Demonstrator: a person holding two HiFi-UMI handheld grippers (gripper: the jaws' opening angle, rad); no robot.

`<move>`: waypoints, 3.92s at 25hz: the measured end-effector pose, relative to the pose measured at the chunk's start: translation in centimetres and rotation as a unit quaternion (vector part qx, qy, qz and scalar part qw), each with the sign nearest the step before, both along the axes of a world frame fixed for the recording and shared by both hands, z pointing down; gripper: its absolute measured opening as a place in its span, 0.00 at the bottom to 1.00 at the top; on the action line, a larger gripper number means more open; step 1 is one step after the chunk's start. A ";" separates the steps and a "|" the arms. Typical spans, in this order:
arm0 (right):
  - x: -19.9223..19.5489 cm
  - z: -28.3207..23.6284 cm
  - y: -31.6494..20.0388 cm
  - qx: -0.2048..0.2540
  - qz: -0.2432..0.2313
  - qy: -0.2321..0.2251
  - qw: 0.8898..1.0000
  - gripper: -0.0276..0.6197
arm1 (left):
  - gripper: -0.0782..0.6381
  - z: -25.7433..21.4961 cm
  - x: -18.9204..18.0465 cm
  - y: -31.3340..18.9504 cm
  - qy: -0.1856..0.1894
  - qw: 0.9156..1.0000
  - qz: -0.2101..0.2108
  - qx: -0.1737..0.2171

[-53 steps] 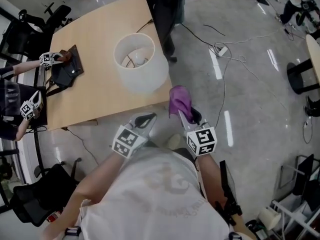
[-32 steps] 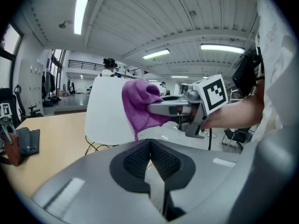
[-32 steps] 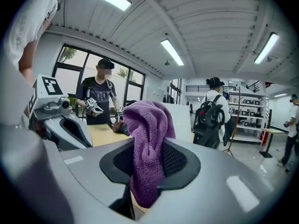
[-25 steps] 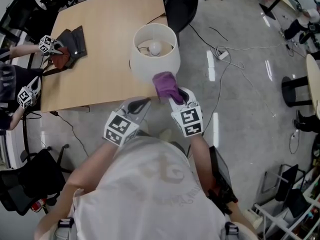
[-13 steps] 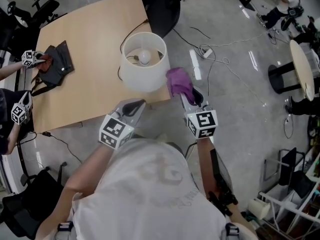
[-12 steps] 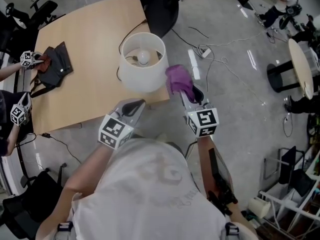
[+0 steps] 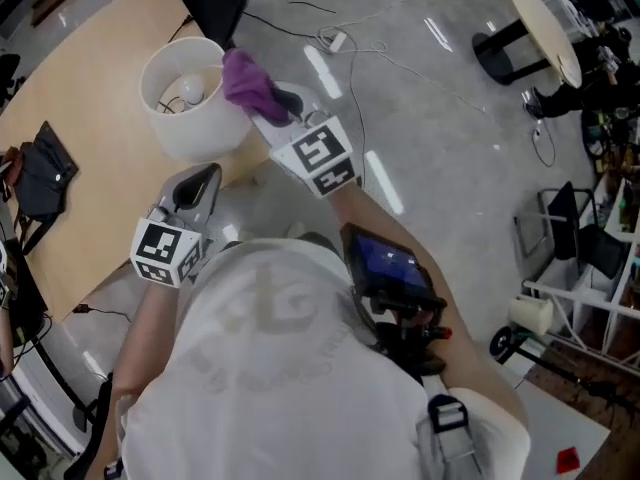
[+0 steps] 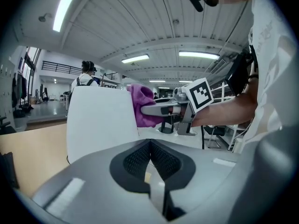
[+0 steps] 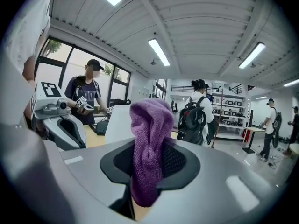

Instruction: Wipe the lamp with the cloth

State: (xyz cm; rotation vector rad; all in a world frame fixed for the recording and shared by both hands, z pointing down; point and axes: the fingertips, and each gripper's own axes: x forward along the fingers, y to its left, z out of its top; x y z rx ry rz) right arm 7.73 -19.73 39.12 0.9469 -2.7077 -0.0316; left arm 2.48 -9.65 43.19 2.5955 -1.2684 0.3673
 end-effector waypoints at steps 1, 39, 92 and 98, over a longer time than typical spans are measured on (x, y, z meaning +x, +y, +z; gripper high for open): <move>0.0 0.6 0.1 -0.004 -0.002 0.008 1.000 0.23 | 0.11 0.1 0.2 0.0 -0.001 1.000 0.002 -0.004; 2.6 -5.4 -4.9 -0.070 -0.024 -0.174 0.982 0.22 | 0.11 -3.7 1.6 1.0 0.023 0.996 0.076 0.028; -3.2 5.4 -11.5 -0.240 -0.318 -0.069 0.915 0.21 | 0.11 -12.2 4.4 -6.3 -0.034 0.996 -0.083 0.027; -2.1 10.5 -12.2 -0.293 -0.296 -0.039 0.908 0.21 | 0.11 -12.3 5.4 -6.6 -0.046 0.996 -0.080 0.020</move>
